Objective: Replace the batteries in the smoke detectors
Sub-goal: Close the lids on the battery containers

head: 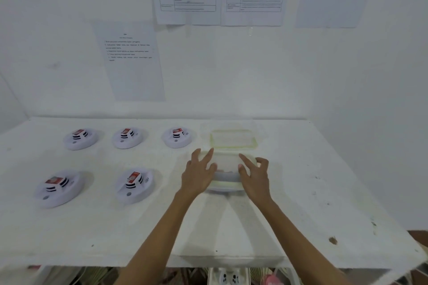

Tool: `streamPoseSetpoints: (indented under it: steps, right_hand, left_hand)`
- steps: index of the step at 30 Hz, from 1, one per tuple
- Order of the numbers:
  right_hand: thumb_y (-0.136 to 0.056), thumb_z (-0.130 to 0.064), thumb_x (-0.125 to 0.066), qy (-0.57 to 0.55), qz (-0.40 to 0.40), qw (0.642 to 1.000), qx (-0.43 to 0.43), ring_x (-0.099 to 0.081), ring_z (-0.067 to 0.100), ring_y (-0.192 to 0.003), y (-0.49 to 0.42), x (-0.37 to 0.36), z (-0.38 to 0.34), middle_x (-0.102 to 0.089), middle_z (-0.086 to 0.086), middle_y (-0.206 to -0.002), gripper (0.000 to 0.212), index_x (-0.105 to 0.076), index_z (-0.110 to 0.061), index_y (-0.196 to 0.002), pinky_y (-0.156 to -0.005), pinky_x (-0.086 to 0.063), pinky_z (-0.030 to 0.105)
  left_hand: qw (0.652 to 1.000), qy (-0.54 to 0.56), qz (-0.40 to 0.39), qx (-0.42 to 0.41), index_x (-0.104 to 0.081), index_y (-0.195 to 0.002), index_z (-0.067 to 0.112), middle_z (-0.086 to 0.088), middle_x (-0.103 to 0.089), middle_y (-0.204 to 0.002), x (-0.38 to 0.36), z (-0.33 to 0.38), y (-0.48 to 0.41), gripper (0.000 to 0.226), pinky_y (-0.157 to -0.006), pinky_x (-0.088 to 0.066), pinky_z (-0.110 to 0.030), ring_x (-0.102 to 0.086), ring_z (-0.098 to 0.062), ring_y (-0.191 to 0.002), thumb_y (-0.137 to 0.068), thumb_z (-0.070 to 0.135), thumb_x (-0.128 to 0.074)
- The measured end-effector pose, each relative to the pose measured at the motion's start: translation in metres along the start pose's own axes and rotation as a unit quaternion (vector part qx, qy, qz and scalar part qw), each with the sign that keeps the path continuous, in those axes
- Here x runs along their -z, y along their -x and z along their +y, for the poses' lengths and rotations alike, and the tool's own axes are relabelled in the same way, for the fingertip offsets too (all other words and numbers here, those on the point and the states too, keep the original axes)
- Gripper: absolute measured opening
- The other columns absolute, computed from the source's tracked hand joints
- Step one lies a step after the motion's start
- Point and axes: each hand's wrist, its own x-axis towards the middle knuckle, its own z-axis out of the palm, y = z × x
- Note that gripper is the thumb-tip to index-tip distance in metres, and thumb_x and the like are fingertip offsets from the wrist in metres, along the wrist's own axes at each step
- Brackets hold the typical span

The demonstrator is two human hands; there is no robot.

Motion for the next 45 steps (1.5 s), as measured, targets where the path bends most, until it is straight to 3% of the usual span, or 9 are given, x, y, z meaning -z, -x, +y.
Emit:
streamPoseSetpoints:
  steps: [4,21,25,28,31,35,38,41,45]
  right_hand:
    - [-0.097,-0.030,-0.044,-0.017,0.005,1.000,-0.002,-0.042,0.019,-0.125,-0.011,-0.006,-0.004,-0.030,0.006,-0.140,0.038,-0.050,-0.023,-0.133,-0.099,-0.032,0.024]
    - [-0.095,-0.030,-0.049,-0.032,0.017,0.999,-0.022,-0.042,0.020,-0.122,-0.075,-0.030,-0.003,-0.036,0.008,-0.135,0.034,-0.055,-0.025,-0.128,-0.098,-0.033,0.025]
    - [-0.090,-0.041,-0.054,-0.028,0.009,0.999,-0.029,-0.035,0.021,-0.127,-0.077,-0.027,0.000,-0.035,0.005,-0.134,0.038,-0.054,-0.032,-0.127,-0.102,-0.032,0.032]
    - [-0.089,-0.040,-0.056,-0.047,0.062,0.997,-0.026,-0.032,0.023,-0.124,-0.086,-0.018,0.000,-0.037,0.007,-0.129,0.038,-0.055,-0.032,-0.126,-0.094,-0.020,0.018]
    - [-0.090,-0.039,-0.054,-0.028,0.086,0.996,-0.015,-0.031,0.028,-0.123,-0.112,-0.005,0.000,-0.037,0.009,-0.130,0.035,-0.057,-0.031,-0.124,-0.087,-0.011,0.011]
    - [-0.088,-0.050,-0.052,0.004,0.008,0.998,-0.062,-0.015,0.026,-0.137,-0.164,0.007,0.002,-0.025,0.011,-0.146,0.043,-0.050,-0.039,-0.129,-0.106,-0.013,0.031]
    - [-0.090,-0.051,-0.048,0.033,-0.081,0.992,-0.086,-0.006,0.023,-0.143,-0.195,0.012,0.004,-0.018,0.018,-0.152,0.048,-0.043,-0.036,-0.135,-0.112,-0.004,0.034]
    - [-0.089,-0.048,-0.052,-0.009,-0.144,0.986,-0.083,-0.023,0.022,-0.140,-0.209,0.001,0.013,-0.031,0.009,-0.150,0.049,-0.046,-0.032,-0.134,-0.114,-0.015,0.036]
    - [-0.088,-0.051,-0.052,0.041,-0.120,0.988,-0.090,-0.035,0.022,-0.134,-0.223,-0.025,0.024,-0.042,0.002,-0.144,0.040,-0.053,-0.041,-0.126,-0.112,-0.024,0.044]
  left_hand:
    - [0.997,0.001,0.081,0.010,-0.032,-0.143,0.033,0.000,-0.018,-0.153,-0.007,0.002,-0.008,0.045,-0.102,-0.035,-0.036,-0.034,-0.025,-0.132,-0.099,0.039,-0.033]
    - [0.997,0.033,0.068,0.005,-0.034,-0.144,0.027,-0.003,-0.019,-0.152,0.001,-0.004,-0.069,0.046,-0.102,-0.035,-0.036,-0.032,-0.028,-0.133,-0.099,0.039,-0.034]
    - [0.999,0.040,0.016,0.021,-0.028,-0.145,0.028,-0.007,-0.012,-0.154,0.005,-0.004,-0.073,0.049,-0.104,-0.032,-0.042,-0.023,-0.030,-0.137,-0.098,0.042,-0.035]
    - [0.999,0.050,-0.002,0.020,-0.023,-0.146,0.029,-0.011,-0.009,-0.154,0.015,-0.001,-0.083,0.053,-0.111,-0.024,-0.049,-0.013,-0.030,-0.141,-0.097,0.047,-0.034]
    - [0.995,0.095,0.000,0.015,-0.021,-0.147,0.029,-0.011,-0.009,-0.154,0.030,0.007,-0.106,0.055,-0.111,-0.021,-0.044,-0.016,-0.030,-0.141,-0.097,0.047,-0.035]
    - [0.975,0.211,-0.071,0.016,-0.018,-0.147,0.034,-0.012,-0.009,-0.156,0.046,0.016,-0.146,0.056,-0.114,-0.022,-0.041,-0.021,-0.029,-0.141,-0.097,0.043,-0.040]
    - [0.952,0.256,-0.162,0.035,-0.010,-0.148,0.036,-0.004,-0.011,-0.157,0.048,0.018,-0.169,0.060,-0.112,-0.027,-0.048,-0.019,-0.029,-0.142,-0.097,0.045,-0.039]
    - [0.931,0.292,-0.211,0.064,-0.004,-0.149,0.031,-0.005,-0.012,-0.157,0.044,0.020,-0.185,0.065,-0.109,-0.027,-0.053,-0.014,-0.033,-0.143,-0.097,0.044,-0.039]
    - [0.935,0.265,-0.220,0.078,0.004,-0.148,0.034,-0.005,-0.005,-0.158,0.030,0.021,-0.205,0.067,-0.111,-0.022,-0.051,-0.011,-0.029,-0.144,-0.097,0.047,-0.037]
